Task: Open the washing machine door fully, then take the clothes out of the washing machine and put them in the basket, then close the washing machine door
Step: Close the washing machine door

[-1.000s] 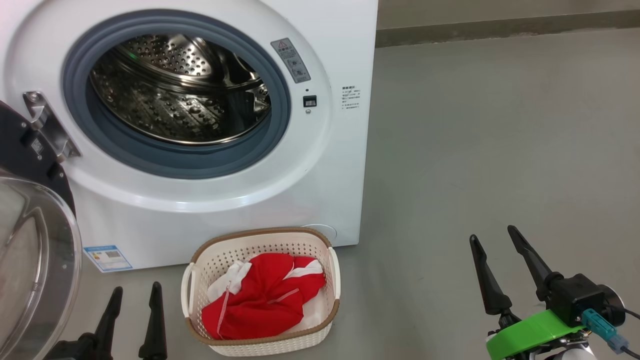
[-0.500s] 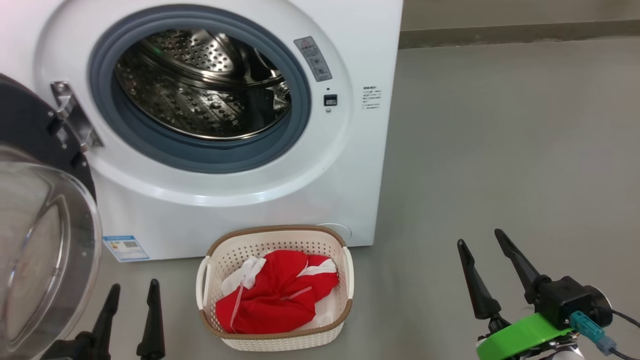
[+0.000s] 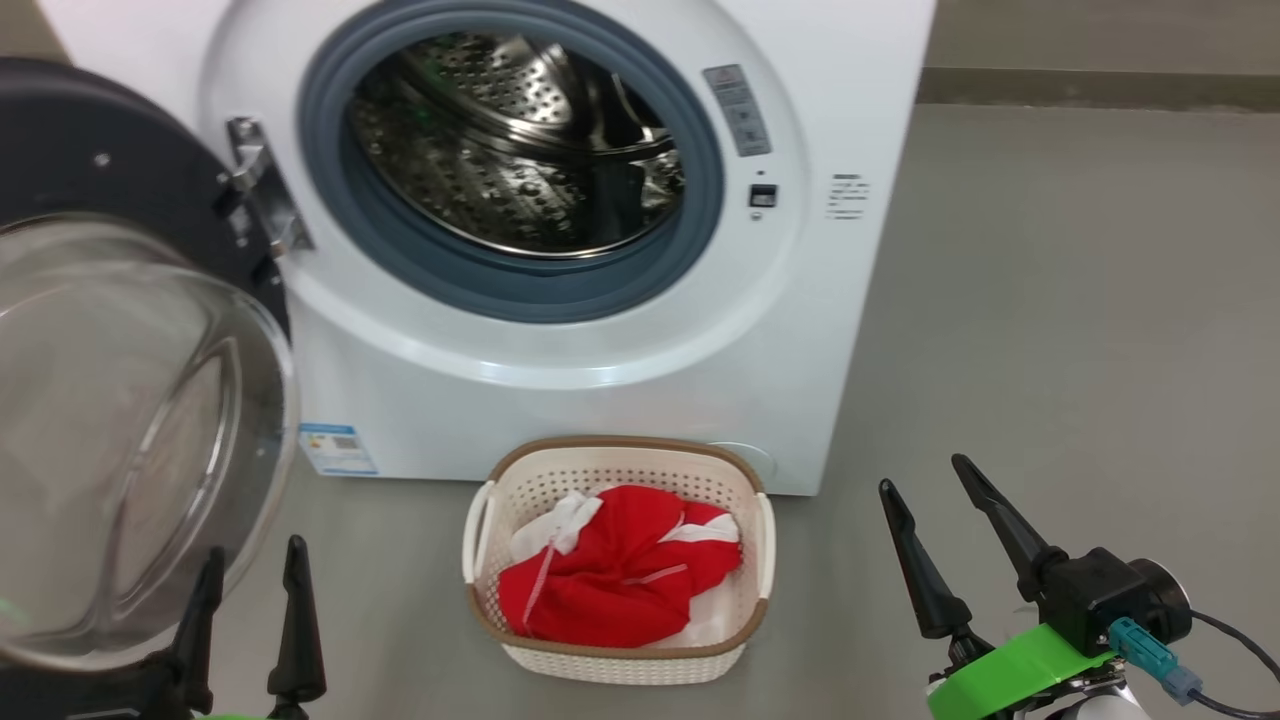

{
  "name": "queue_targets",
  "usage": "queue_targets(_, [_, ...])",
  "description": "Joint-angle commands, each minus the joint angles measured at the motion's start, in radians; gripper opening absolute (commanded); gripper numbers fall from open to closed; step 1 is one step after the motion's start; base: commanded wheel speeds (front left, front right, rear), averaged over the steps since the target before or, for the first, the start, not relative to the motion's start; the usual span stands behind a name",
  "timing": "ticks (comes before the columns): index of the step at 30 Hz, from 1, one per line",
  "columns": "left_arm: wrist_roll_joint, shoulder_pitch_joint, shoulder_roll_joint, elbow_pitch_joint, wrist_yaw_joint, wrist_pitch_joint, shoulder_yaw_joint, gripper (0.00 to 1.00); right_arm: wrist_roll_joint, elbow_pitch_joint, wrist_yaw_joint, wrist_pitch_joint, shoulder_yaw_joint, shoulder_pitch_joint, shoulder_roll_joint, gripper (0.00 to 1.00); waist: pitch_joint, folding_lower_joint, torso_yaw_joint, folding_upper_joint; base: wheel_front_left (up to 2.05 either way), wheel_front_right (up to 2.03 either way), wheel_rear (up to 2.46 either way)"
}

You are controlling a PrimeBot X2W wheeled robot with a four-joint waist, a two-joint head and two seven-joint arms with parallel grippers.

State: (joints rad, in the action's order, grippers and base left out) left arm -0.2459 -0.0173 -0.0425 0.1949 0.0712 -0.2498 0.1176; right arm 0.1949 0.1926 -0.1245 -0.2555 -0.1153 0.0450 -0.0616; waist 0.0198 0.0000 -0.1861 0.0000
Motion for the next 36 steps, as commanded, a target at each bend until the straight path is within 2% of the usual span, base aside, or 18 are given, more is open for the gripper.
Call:
queue_targets(1, [0.007, -0.001, -0.008, -0.038, -0.012, -0.012, 0.022, 1.00, 0.015, -0.024, -0.006, -0.006, -0.031, 0.034, -0.010, 1.00, -0.002, 0.0000, -0.057, 0.0000, 0.00, 0.00, 0.00])
queue_targets(13, [0.016, 0.014, -0.008, -0.058, -0.030, -0.012, 0.023, 1.00, 0.010, -0.042, -0.006, -0.006, -0.034, 0.035, -0.009, 1.00, 0.003, 0.0000, -0.224, 0.0000, 0.00, 0.00, 0.00])
queue_targets(21, [0.022, 0.019, -0.009, -0.077, -0.038, -0.012, 0.015, 1.00, 0.008, -0.049, -0.006, -0.006, -0.034, 0.033, -0.005, 1.00, 0.001, 0.0000, -0.307, 0.0000, 0.00, 0.00, 0.00])
queue_targets(28, [0.013, 0.017, -0.012, -0.087, -0.042, -0.012, 0.035, 1.00, 0.005, -0.047, -0.006, -0.006, -0.050, 0.049, -0.009, 1.00, -0.013, 0.0000, -0.327, 0.0000, 0.00, 0.00, 0.00])
queue_targets(36, [0.011, 0.043, -0.010, -0.126, -0.069, -0.012, 0.032, 1.00, 0.012, -0.035, -0.006, -0.006, -0.074, 0.067, -0.016, 1.00, -0.019, 0.0000, -0.332, 0.0000, 0.00, 0.00, 0.00])
